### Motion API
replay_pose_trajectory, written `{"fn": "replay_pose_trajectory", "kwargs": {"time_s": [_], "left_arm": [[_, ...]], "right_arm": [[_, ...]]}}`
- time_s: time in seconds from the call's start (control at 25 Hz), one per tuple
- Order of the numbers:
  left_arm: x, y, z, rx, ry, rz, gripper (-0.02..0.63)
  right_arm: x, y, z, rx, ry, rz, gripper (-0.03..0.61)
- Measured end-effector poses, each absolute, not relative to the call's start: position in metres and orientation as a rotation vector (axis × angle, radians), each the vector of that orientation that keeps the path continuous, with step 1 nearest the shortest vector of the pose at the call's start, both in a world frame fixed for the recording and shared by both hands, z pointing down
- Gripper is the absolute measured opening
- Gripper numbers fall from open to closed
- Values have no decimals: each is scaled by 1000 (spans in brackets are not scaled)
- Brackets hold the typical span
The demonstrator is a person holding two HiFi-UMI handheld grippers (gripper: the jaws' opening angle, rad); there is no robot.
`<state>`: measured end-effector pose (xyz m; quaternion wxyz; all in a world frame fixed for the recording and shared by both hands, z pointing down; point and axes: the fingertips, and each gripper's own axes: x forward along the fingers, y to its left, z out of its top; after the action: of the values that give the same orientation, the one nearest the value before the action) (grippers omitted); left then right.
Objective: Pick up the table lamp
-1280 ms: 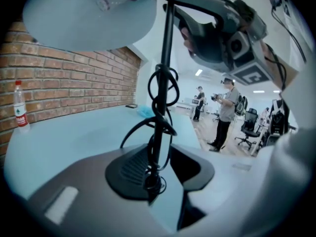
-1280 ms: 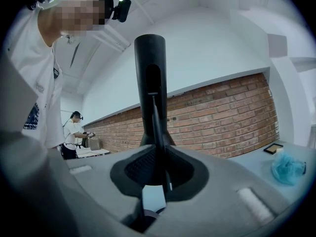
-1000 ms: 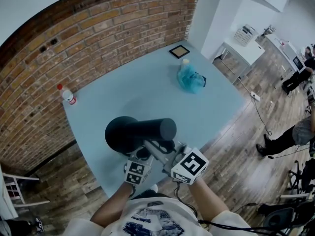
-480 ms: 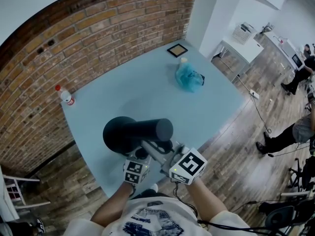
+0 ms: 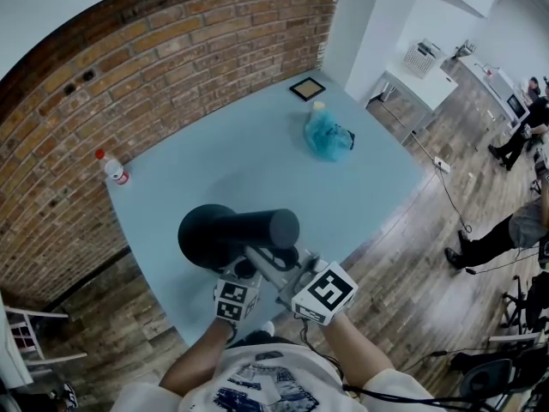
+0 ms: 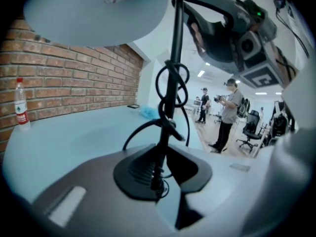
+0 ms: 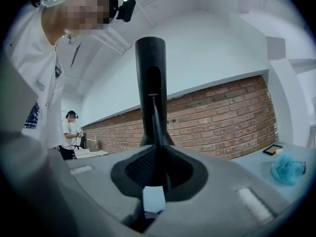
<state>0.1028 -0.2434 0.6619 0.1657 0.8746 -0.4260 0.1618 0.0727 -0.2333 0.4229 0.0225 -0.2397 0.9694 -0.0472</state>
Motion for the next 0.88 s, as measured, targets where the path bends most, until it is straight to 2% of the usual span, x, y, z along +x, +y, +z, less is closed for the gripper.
{"fn": "replay_pose_trajectory", "kwargs": {"time_s": [0.88], "left_arm": [[98,-217,660,2527,-1200,548,57]], "right_arm": [[68,-207,419,-707,3007,-131,41]]}}
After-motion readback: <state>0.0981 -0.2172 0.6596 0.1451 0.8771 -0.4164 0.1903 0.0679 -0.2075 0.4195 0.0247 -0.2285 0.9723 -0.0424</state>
